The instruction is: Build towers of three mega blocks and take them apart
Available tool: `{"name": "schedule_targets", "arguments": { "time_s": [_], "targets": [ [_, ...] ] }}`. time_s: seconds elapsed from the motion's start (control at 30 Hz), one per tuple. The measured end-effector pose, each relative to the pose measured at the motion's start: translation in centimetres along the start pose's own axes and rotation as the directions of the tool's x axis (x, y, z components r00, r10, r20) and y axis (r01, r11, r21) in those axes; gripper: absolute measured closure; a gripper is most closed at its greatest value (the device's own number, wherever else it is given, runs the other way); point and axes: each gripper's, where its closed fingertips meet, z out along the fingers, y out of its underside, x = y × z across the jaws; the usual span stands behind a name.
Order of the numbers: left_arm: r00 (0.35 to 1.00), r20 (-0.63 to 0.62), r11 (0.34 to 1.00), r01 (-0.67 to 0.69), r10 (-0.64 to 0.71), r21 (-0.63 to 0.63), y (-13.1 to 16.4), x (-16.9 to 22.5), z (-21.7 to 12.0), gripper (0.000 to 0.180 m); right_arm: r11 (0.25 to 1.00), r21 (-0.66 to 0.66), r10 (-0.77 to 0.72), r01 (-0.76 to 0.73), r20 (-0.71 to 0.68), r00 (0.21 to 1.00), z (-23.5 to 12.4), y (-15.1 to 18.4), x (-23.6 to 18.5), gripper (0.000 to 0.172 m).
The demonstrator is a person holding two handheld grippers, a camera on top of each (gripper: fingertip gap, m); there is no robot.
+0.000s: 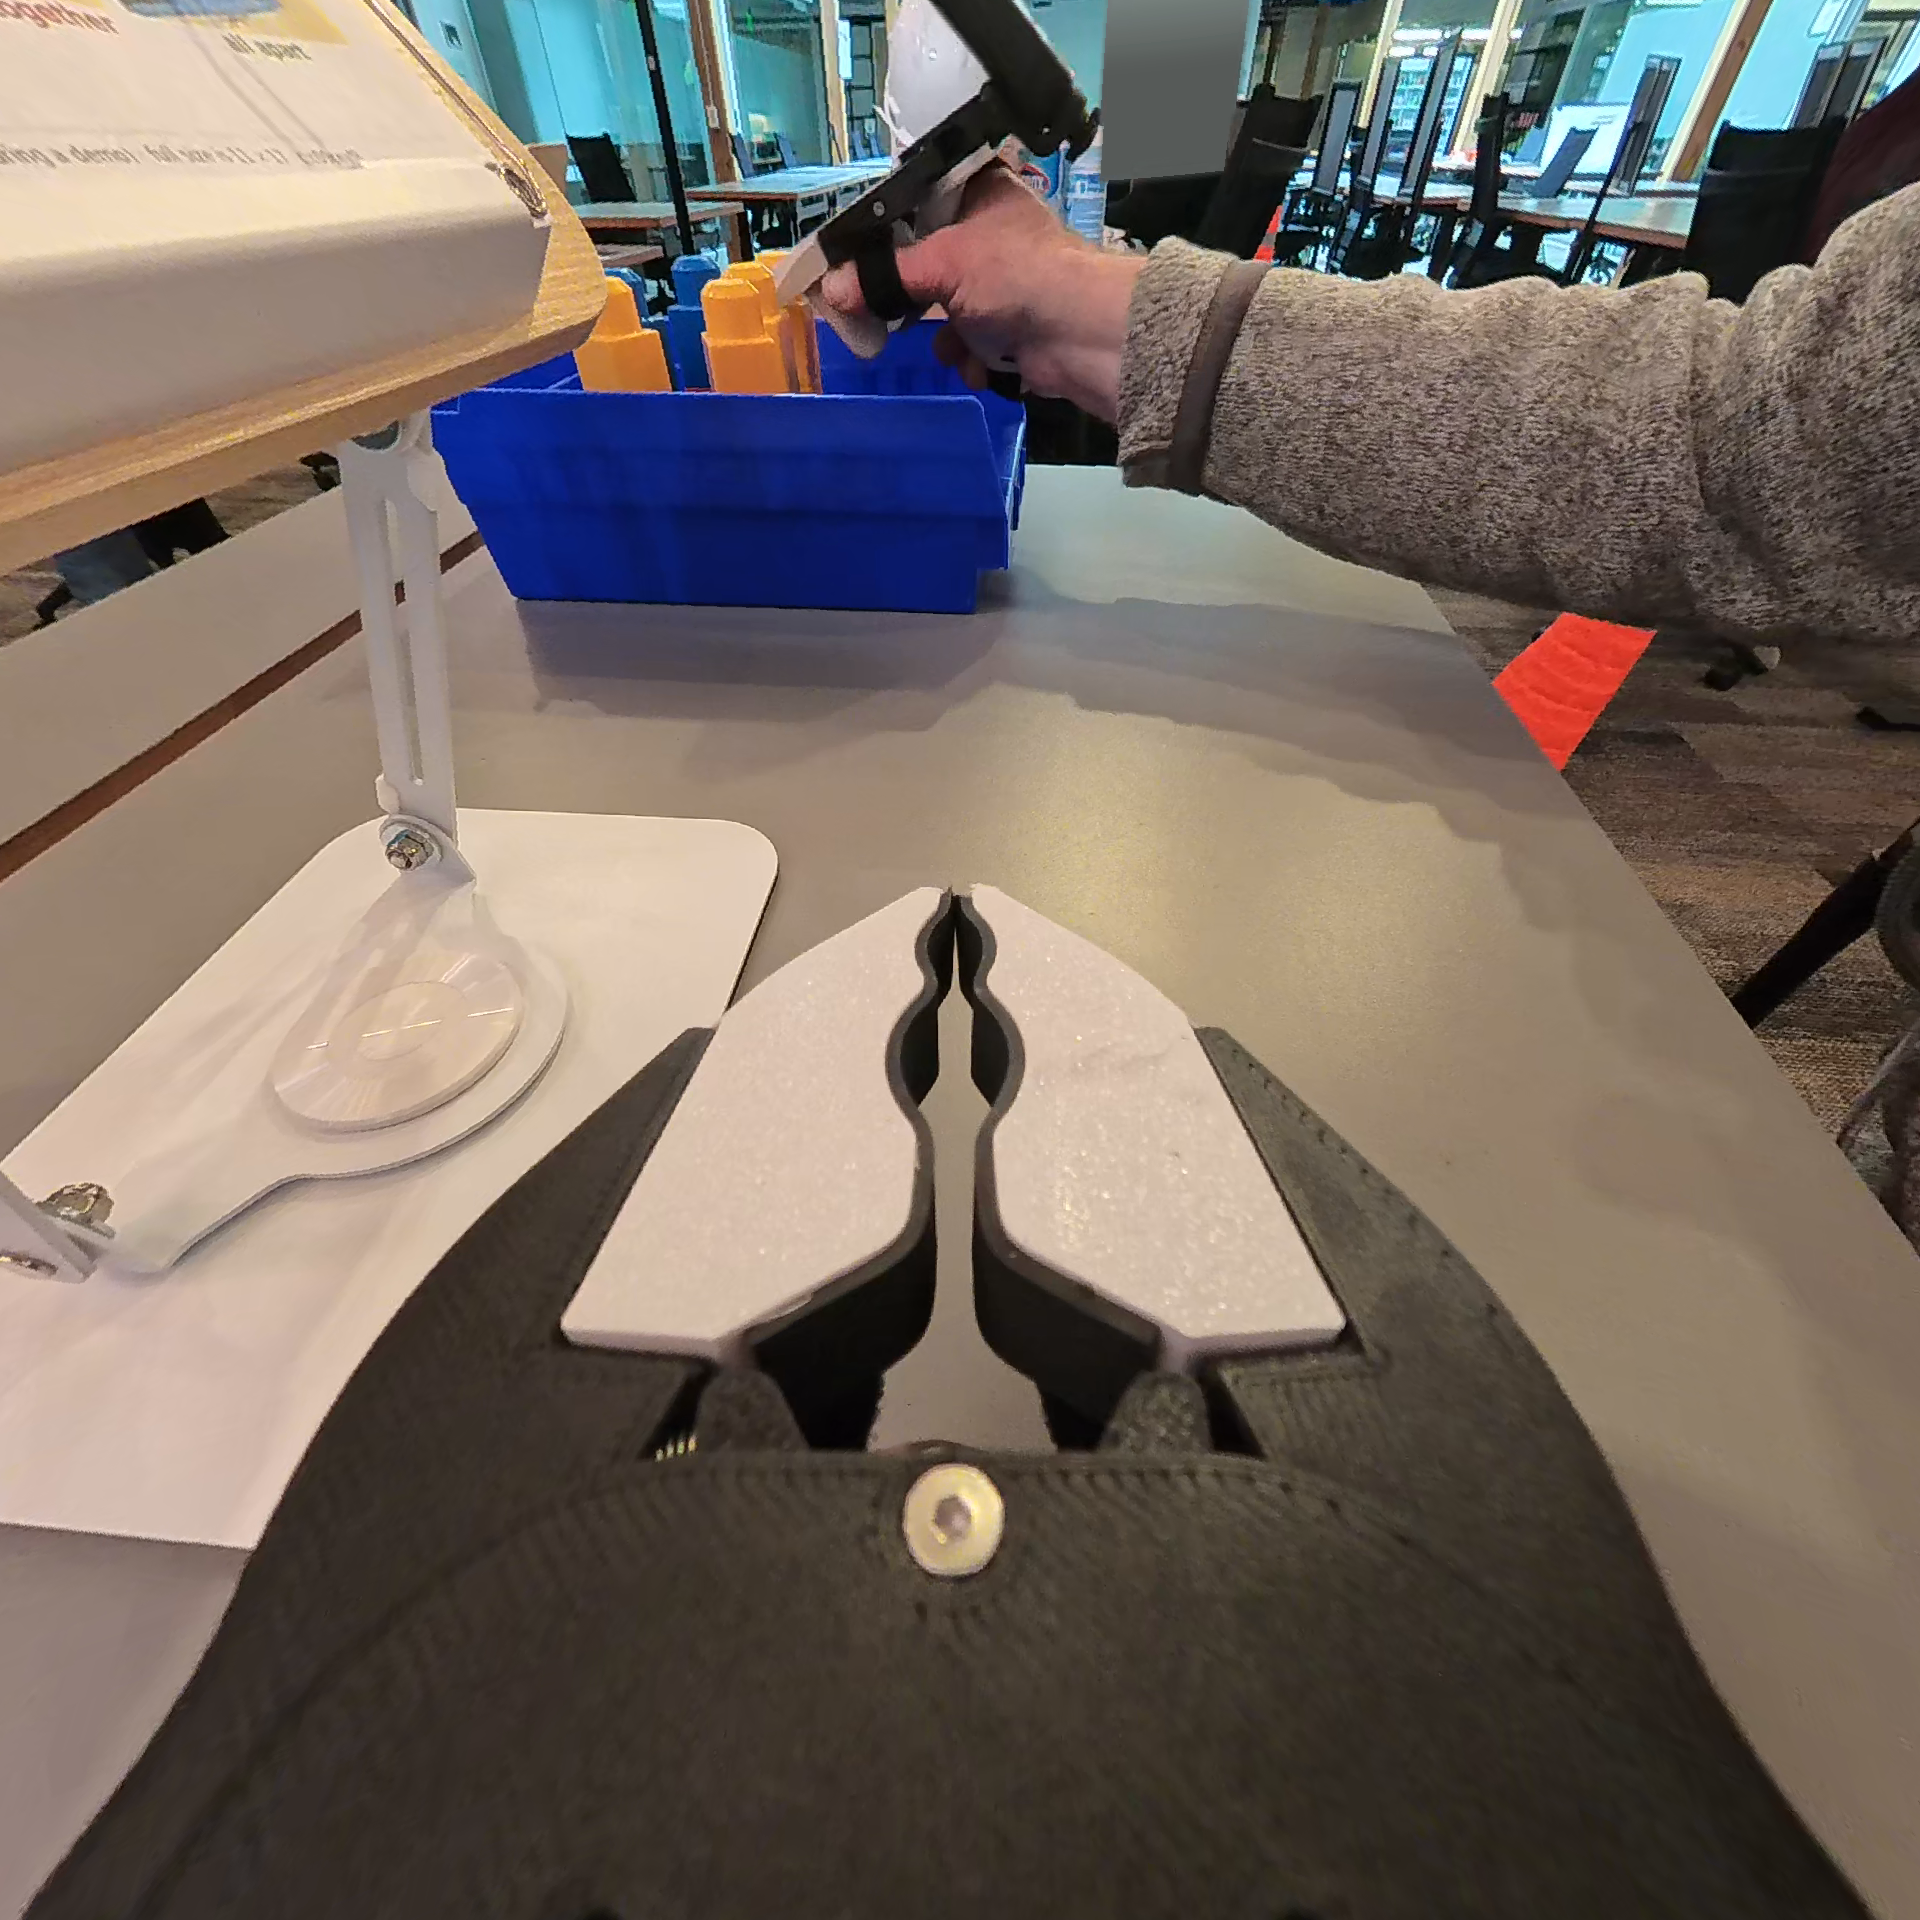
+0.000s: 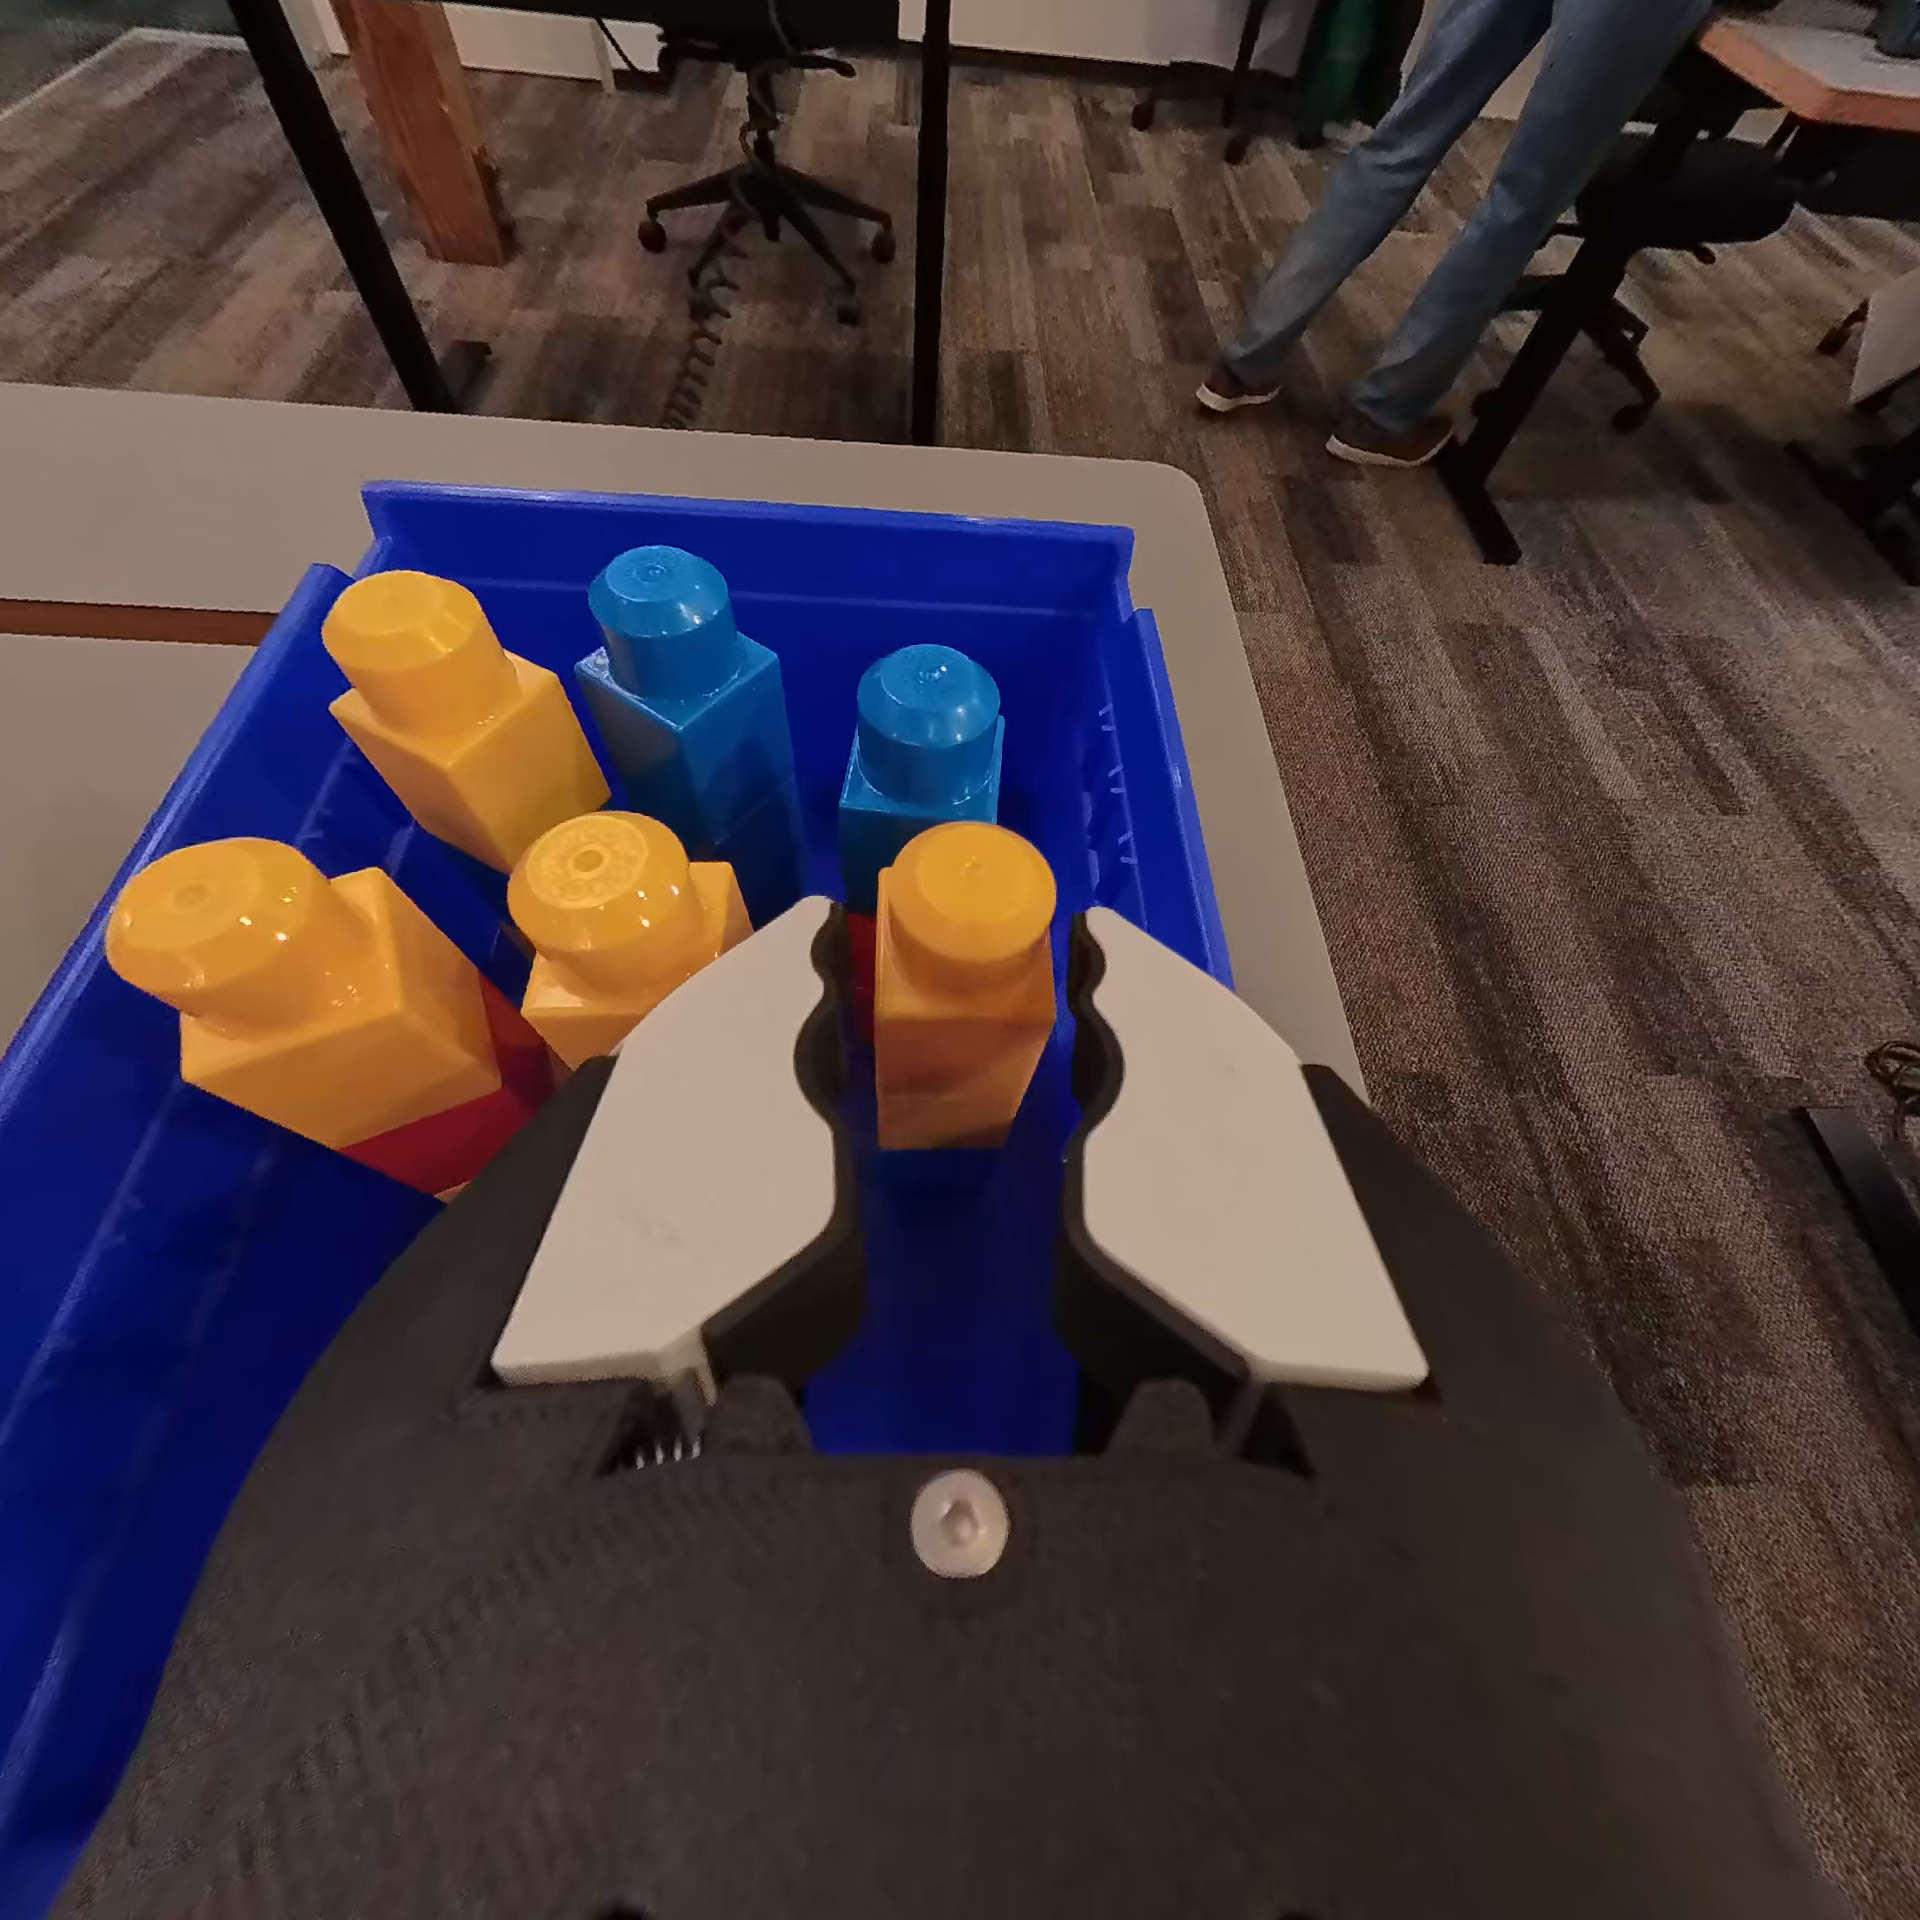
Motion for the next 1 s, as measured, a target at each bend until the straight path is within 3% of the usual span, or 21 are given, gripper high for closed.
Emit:
{"name": "schedule_targets", "arguments": {
  "time_s": [0.27,0.47,0.77,1.0],
  "targets": [
    [1.0,0.003,1.0,0.002,-0.002,-0.003,0.1,-0.1,0.0,0.18,0.999,0.034,-0.023,0.023,0.001,1.0,-1.1,-2.6,0.2,0.125],
    [1.0,0.005,1.0,0.003,-0.003,-0.007,0.2,-0.2,0.0,0.18,0.992,-0.096,-0.074,0.078,0.05,0.996,0.6,-4.2,-0.1,0.124],
    [1.0,0.002,1.0,0.006,-0.006,-0.008,0.3,-0.2,0.0,0.18,0.921,-0.362,-0.102,0.141,0.126,0.987,3.5,-2.9,-0.2,0.134],
    [1.0,-0.004,1.0,0.008,-0.008,-0.007,0.3,-0.2,0.0,0.18,0.885,-0.435,-0.109,0.168,0.158,0.981,4.2,-2.6,-0.5,0.143]
  ]
}}
